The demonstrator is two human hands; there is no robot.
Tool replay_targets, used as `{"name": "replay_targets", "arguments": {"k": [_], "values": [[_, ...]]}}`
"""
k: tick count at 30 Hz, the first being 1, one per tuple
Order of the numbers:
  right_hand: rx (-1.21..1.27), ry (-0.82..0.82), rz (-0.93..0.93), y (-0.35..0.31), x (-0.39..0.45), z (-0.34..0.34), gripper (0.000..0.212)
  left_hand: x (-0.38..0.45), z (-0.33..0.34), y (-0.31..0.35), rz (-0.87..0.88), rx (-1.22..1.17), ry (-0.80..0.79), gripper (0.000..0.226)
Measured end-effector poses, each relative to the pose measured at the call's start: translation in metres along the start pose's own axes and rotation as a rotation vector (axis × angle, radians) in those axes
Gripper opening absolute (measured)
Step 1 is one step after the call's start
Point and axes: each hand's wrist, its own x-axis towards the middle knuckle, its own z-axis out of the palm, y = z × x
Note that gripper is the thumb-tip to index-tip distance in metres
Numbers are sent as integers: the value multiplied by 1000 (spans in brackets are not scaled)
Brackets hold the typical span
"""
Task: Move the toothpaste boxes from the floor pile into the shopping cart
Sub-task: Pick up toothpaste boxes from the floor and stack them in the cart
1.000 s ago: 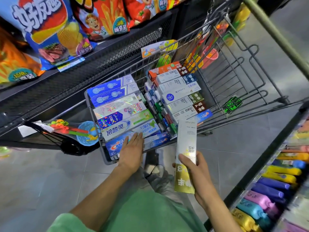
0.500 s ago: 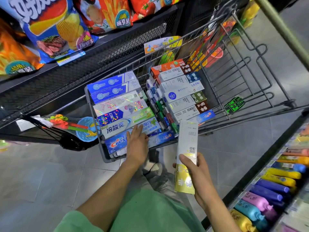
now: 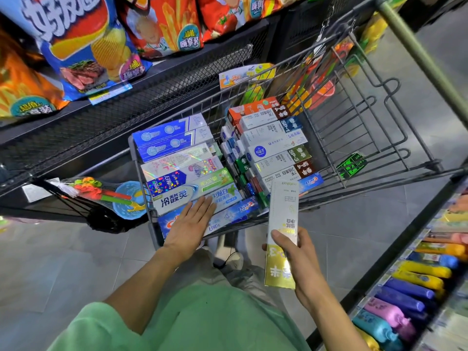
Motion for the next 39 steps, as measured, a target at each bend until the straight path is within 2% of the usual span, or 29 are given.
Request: {"name": "replay_targets", "arguments": {"k": [3, 5, 8, 10, 12, 14, 17, 23, 27, 30, 33, 36, 39], "values": [[-6, -20, -20, -4, 2, 10, 59, -2, -2, -1, 8, 32, 2, 109], [7, -23, -40, -7, 2, 15, 55, -3, -3, -5, 49, 43, 44, 94], [11, -6, -52, -14, 1, 20, 47, 2, -14, -7, 85, 72, -14, 62], [16, 13, -48, -24, 0, 20, 42, 8, -25, -5, 116, 93, -47, 65], [6, 19, -55, -35, 3, 18, 41, 22, -38, -6, 108, 114, -11, 70], [-50, 38, -89, -49, 10, 16, 54, 38, -53, -6, 64, 118, 2, 68], [-226, 50, -184, -76, 25, 14, 79, 66, -86, 1, 20, 70, 16, 63], [-695, 13, -365, -141, 95, 6, 80, 129, -137, 17, -90, 6, 78, 65], [-1304, -71, -474, -194, 156, 3, 75, 168, -153, 14, -220, -51, 75, 67], [-1726, -168, -660, -229, 212, 11, 79, 190, -163, 11, -316, -70, 125, 66], [-1889, -274, -747, -252, 273, 31, 79, 209, -166, 6, -393, -79, 97, 66], [-1992, -380, -910, -261, 330, 55, 79, 226, -164, 1, -430, -61, 86, 66], [-2045, -431, -956, -263, 370, 77, 77, 234, -156, -3, -483, -61, 56, 66]]}}
